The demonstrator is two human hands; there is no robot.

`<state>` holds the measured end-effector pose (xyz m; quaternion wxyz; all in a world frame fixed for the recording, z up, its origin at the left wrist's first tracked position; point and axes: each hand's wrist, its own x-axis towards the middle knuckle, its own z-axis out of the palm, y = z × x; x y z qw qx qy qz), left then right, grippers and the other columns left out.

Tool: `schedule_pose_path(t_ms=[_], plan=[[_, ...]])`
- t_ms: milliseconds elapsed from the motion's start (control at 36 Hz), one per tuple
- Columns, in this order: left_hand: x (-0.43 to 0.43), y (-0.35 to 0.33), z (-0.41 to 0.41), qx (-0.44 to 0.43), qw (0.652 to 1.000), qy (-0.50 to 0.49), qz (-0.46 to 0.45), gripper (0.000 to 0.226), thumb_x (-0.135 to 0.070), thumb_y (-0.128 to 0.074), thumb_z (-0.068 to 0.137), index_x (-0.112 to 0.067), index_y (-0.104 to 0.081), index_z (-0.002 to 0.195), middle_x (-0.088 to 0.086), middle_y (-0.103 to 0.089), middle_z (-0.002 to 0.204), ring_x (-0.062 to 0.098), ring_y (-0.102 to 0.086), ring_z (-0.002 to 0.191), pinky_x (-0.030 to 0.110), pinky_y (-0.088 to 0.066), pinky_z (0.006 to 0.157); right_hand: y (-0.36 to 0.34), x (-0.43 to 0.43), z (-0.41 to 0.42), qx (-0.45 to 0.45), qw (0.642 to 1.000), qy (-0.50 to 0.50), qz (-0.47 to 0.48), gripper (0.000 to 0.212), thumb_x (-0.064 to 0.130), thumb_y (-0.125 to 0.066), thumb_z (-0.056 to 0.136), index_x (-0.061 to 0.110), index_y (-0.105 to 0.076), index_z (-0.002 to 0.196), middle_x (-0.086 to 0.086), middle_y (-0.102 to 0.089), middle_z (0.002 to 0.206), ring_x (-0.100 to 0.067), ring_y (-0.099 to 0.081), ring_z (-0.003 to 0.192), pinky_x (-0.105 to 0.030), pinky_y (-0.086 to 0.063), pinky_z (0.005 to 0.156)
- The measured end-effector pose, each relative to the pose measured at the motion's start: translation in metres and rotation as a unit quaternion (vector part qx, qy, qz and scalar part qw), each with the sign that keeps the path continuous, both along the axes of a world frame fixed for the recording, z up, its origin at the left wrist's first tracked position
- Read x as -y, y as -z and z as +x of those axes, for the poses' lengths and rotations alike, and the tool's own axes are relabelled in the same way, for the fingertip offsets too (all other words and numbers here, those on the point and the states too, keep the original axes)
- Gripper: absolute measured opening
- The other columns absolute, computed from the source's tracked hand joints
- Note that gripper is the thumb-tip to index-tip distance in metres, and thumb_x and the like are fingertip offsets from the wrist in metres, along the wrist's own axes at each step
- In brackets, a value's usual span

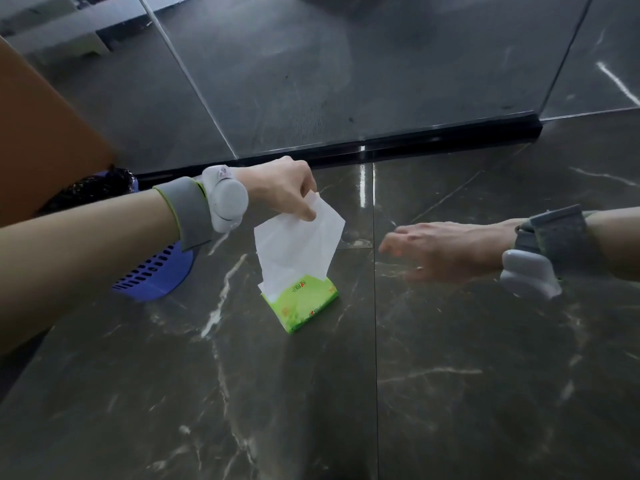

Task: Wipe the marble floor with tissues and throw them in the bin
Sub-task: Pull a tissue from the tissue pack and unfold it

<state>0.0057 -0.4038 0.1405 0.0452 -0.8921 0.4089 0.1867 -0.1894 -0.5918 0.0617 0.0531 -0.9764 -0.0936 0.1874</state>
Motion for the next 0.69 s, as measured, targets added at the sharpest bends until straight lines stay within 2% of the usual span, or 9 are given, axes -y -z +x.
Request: schedule_pose_path(t_ms=[83, 167, 222, 306, 417, 472, 556, 611, 695], plan=[[0.009, -0.003, -0.013, -0.016, 0.999, 0.045, 0.003, 0.026, -0.027, -0.073, 0.074, -0.011, -0.056, 0.064, -0.009, -0.048, 0.052, 0.017, -0.047, 0.057, 0.026, -0.041, 0.052, 0.001, 0.000, 0.006, 0.035, 0.998, 0.046, 0.041, 0.089, 0.055, -0.067, 0.091, 0.027, -0.016, 0.159, -0.003, -0.045, 0.133, -0.021, -0.050, 0.122, -0.032, -0.045, 0.098], [0.020, -0.007, -0.028, -0.030, 0.995, 0.093, -0.003, 0.031, -0.024, -0.075, 0.077, -0.018, -0.053, 0.057, -0.013, -0.049, 0.048, 0.008, -0.045, 0.053, 0.023, -0.038, 0.050, -0.005, 0.003, 0.006, 0.065, 0.988, 0.099, 0.099, 0.099, 0.058, -0.068, 0.088, 0.025, -0.009, 0.161, -0.009, -0.042, 0.138, -0.027, -0.049, 0.126, -0.037, -0.043, 0.102], [0.027, -0.012, -0.038, -0.041, 0.992, 0.117, -0.015, 0.031, -0.022, -0.075, 0.077, -0.017, -0.051, 0.057, -0.013, -0.049, 0.048, 0.008, -0.043, 0.051, 0.024, -0.038, 0.051, -0.010, 0.005, 0.004, 0.087, 0.977, 0.139, 0.133, 0.094, 0.059, -0.068, 0.088, 0.026, -0.015, 0.159, -0.009, -0.043, 0.138, -0.027, -0.050, 0.125, -0.037, -0.043, 0.101], [0.031, -0.018, -0.046, -0.053, 0.989, 0.135, -0.029, 0.025, -0.024, -0.074, 0.076, -0.010, -0.056, 0.066, -0.006, -0.051, 0.054, 0.012, -0.045, 0.055, 0.031, -0.044, 0.055, -0.016, 0.003, 0.005, 0.104, 0.965, 0.175, 0.165, 0.076, 0.057, -0.069, 0.088, 0.028, -0.034, 0.149, -0.005, -0.048, 0.134, -0.023, -0.051, 0.122, -0.032, -0.039, 0.095], [0.033, -0.026, -0.049, -0.053, 0.986, 0.150, -0.048, 0.021, -0.027, -0.073, 0.074, -0.011, -0.061, 0.070, -0.005, -0.054, 0.054, 0.013, -0.047, 0.055, 0.035, -0.050, 0.056, -0.022, 0.005, 0.004, 0.103, 0.958, 0.195, 0.182, 0.059, 0.051, -0.069, 0.090, 0.027, -0.047, 0.139, 0.000, -0.055, 0.133, -0.021, -0.052, 0.122, -0.033, -0.040, 0.099], [0.034, -0.029, -0.050, -0.054, 0.985, 0.152, -0.059, 0.026, -0.029, -0.074, 0.074, -0.012, -0.057, 0.065, -0.005, -0.049, 0.053, 0.014, -0.045, 0.055, 0.038, -0.050, 0.056, -0.026, 0.007, 0.000, 0.100, 0.956, 0.201, 0.189, 0.051, 0.049, -0.069, 0.091, 0.025, -0.053, 0.133, 0.001, -0.059, 0.129, -0.020, -0.054, 0.118, -0.033, -0.041, 0.094], [0.033, -0.029, -0.050, -0.068, 0.984, 0.145, -0.080, 0.039, -0.031, -0.076, 0.075, -0.015, -0.044, 0.059, -0.008, -0.040, 0.051, 0.015, -0.040, 0.054, 0.041, -0.048, 0.054, -0.026, 0.009, -0.003, 0.104, 0.956, 0.205, 0.182, 0.032, 0.046, -0.070, 0.092, 0.021, -0.067, 0.113, 0.001, -0.066, 0.115, -0.021, -0.060, 0.108, -0.036, -0.047, 0.092], [0.031, -0.028, -0.049, -0.084, 0.985, 0.120, -0.093, 0.039, -0.031, -0.075, 0.076, -0.013, -0.044, 0.061, -0.006, -0.042, 0.054, 0.016, -0.041, 0.056, 0.040, -0.045, 0.053, -0.024, 0.012, -0.004, 0.107, 0.951, 0.216, 0.196, 0.020, 0.043, -0.072, 0.092, 0.023, -0.069, 0.092, 0.004, -0.068, 0.099, -0.020, -0.062, 0.097, -0.033, -0.049, 0.081], [0.029, -0.027, -0.048, -0.107, 0.984, 0.076, -0.121, 0.035, -0.031, -0.074, 0.079, -0.015, -0.049, 0.062, -0.006, -0.044, 0.057, 0.017, -0.042, 0.057, 0.035, -0.040, 0.056, -0.020, 0.018, -0.006, 0.094, 0.941, 0.234, 0.225, 0.028, 0.042, -0.076, 0.090, 0.029, -0.062, 0.069, 0.011, -0.063, 0.075, -0.010, -0.059, 0.072, -0.021, -0.040, 0.059]])
